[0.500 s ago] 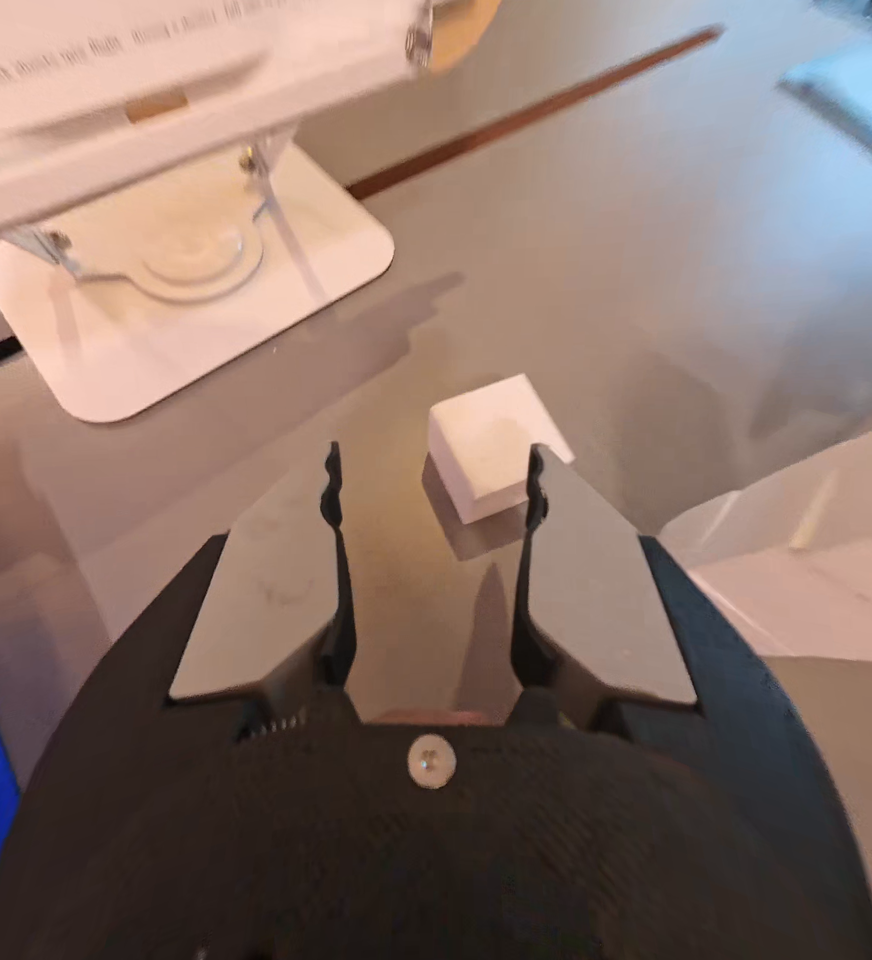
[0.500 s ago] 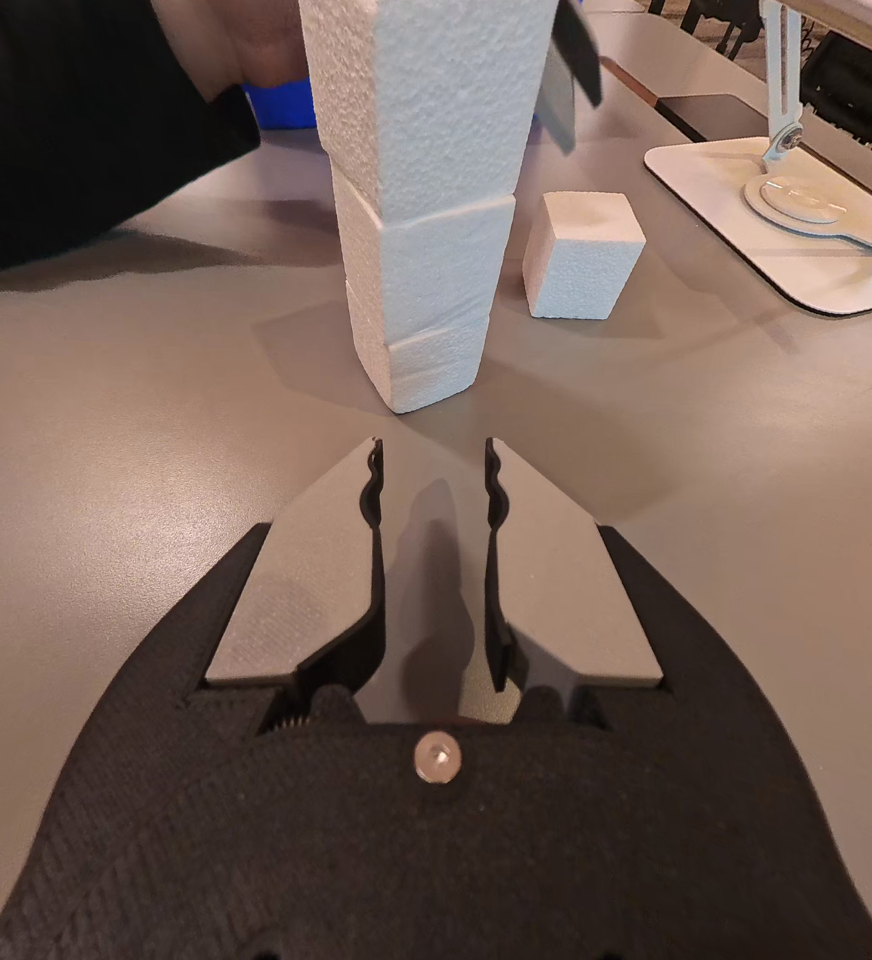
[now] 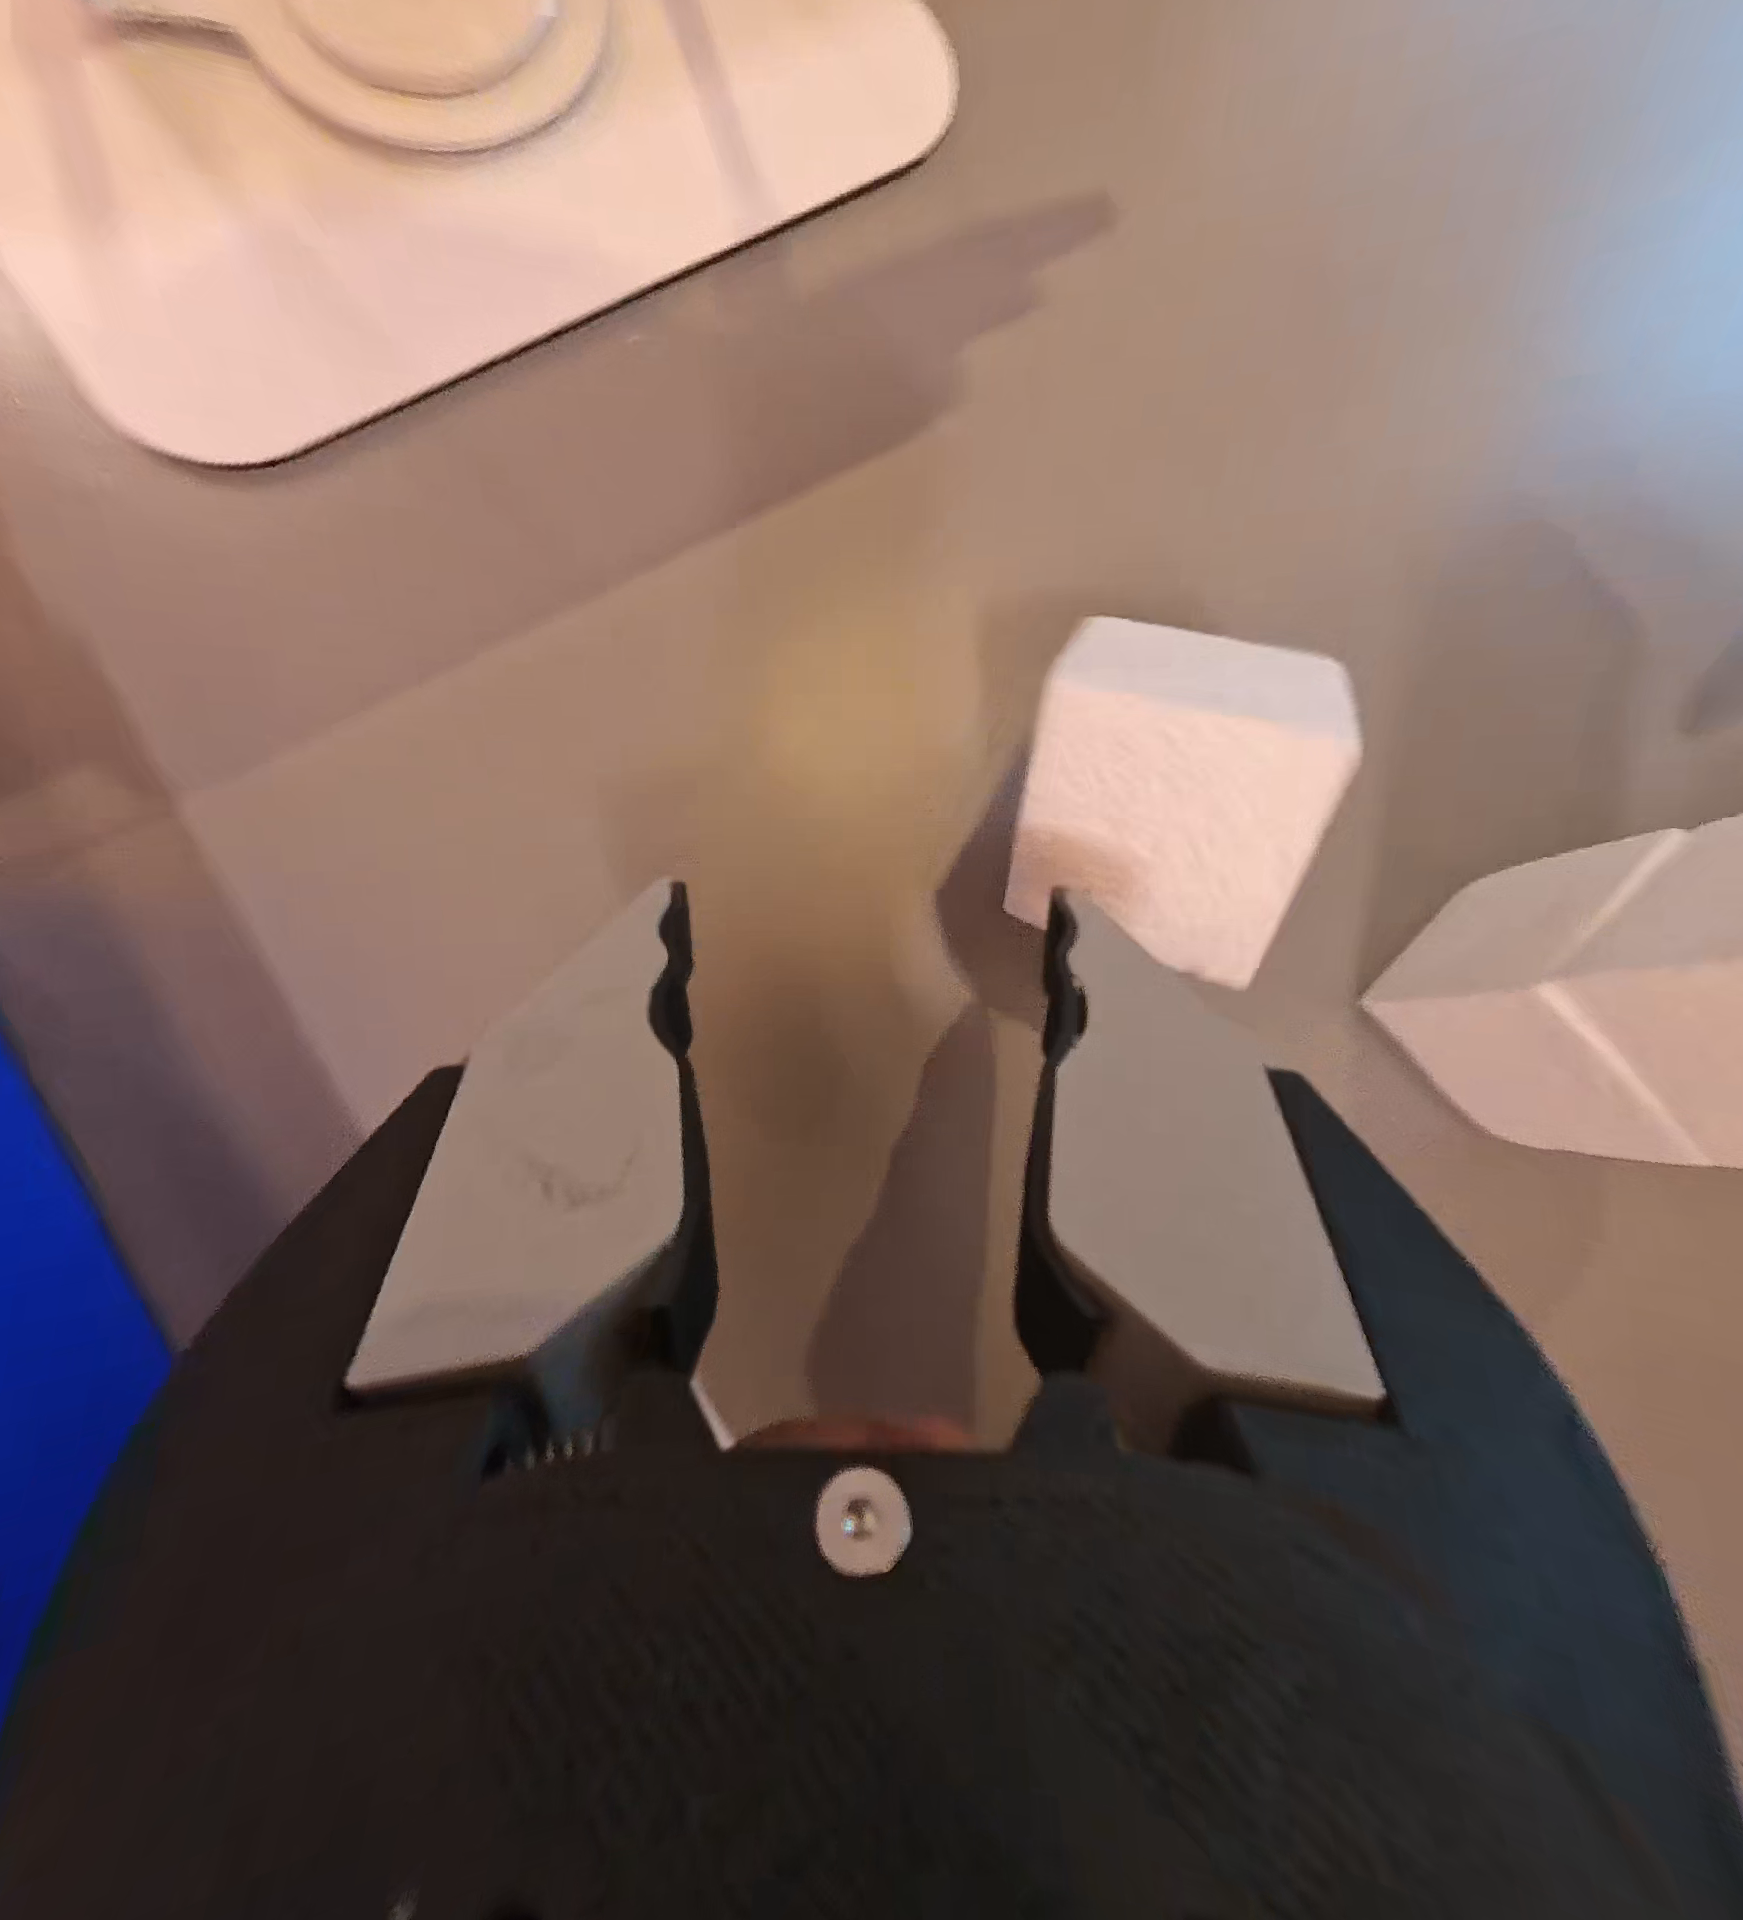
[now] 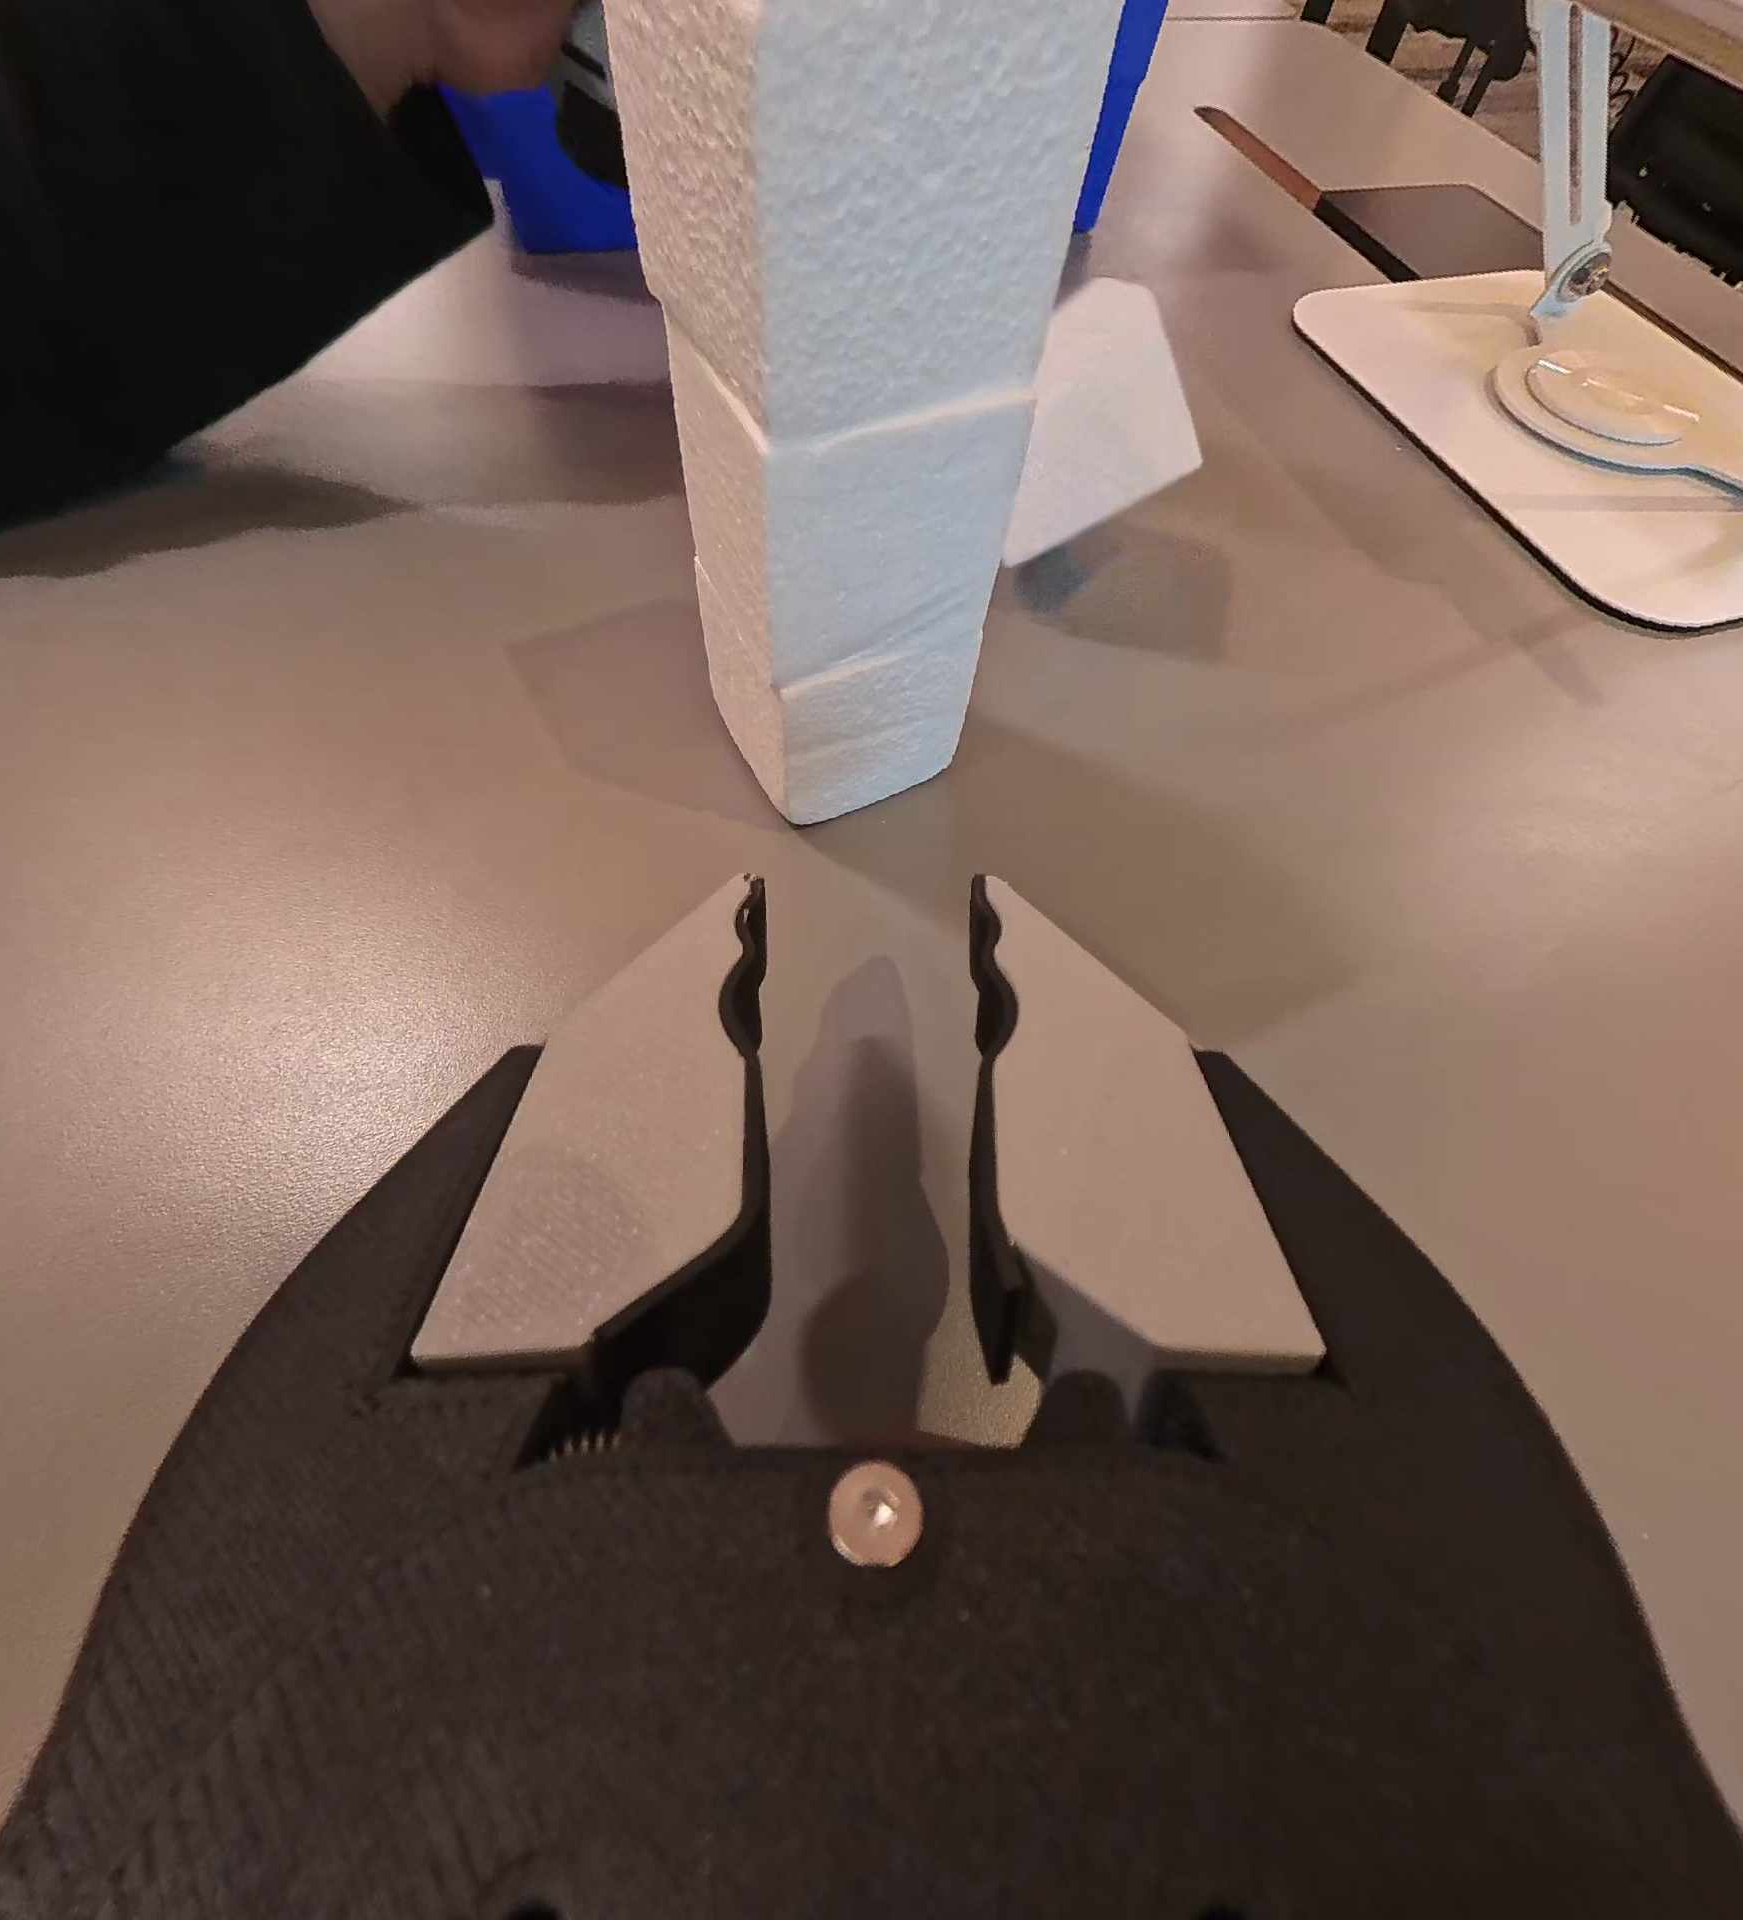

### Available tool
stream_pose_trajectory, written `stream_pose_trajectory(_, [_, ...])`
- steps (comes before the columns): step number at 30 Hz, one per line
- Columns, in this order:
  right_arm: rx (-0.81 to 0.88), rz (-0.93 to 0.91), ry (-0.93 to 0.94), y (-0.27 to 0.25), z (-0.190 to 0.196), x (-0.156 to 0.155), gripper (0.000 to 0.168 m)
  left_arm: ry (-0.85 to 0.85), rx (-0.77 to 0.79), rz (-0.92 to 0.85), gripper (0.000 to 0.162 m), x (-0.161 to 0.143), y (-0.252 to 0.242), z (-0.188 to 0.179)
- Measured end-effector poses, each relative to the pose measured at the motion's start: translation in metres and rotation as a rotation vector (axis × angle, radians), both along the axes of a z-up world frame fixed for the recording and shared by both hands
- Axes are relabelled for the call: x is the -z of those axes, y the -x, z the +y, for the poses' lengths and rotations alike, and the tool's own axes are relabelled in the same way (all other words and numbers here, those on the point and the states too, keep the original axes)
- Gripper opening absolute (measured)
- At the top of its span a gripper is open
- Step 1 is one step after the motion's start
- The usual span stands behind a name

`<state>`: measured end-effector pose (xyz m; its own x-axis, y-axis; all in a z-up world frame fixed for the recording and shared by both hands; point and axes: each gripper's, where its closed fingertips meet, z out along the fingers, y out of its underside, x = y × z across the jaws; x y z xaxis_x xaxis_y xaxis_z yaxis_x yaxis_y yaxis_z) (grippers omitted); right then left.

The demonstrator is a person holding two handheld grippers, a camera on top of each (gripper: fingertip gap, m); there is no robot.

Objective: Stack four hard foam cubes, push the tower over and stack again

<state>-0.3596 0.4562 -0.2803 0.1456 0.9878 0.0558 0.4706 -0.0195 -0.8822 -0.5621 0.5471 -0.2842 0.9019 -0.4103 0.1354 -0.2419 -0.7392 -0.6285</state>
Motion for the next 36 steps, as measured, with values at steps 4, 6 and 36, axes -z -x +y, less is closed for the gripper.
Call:
stream_pose_trajectory(4, [0.002,0.001,0.001,0.0,0.0,0.0,0.036,-0.064,0.003,-0.114,0.06,-0.025,0.003,-0.002])
stream_pose_trajectory(6, [0.003,0.002,0.003,0.0,0.0,0.0,0.036,-0.103,0.049,-0.228,0.067,-0.042,-0.007,-0.006])
stream_pose_trajectory(36, [0.005,0.004,0.001,0.0,0.0,-0.001,0.036,-0.022,0.204,0.265,0.076,0.005,-0.027,-0.03])
